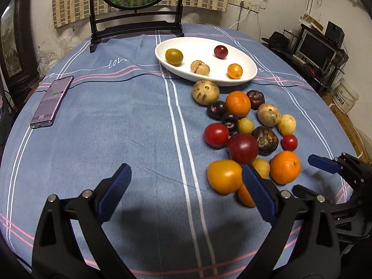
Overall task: Organize fruits
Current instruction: 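Withdraw both open tools back toward the fruit cluster, then grasp a mandarin with the right tool while the left tool grasps an orange tomato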
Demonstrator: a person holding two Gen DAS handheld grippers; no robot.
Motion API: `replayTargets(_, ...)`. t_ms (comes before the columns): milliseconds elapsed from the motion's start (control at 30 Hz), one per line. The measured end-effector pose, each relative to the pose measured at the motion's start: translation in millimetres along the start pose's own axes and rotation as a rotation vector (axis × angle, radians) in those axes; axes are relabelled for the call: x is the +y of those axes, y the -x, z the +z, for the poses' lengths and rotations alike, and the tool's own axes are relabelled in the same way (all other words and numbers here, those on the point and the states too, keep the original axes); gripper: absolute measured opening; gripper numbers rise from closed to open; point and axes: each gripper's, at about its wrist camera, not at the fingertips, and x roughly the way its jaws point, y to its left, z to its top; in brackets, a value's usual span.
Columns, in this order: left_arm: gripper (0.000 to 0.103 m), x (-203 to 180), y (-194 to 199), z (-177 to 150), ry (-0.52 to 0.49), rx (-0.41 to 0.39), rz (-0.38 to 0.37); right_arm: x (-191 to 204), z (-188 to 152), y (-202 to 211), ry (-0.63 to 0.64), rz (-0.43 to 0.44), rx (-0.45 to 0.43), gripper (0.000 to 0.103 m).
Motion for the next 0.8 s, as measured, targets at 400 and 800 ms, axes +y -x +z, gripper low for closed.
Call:
replayTargets(400,0.097,-2,-4,-11,-0.063,0.04,-0.005,9,8,-29,-0.002,-0.033,0.034,0.045)
replayTargets(800,0.097,-18,-30,-24,-0.161,0.127,0.019,-14,-3,-20,-0.082,0.026,0.03,0.045)
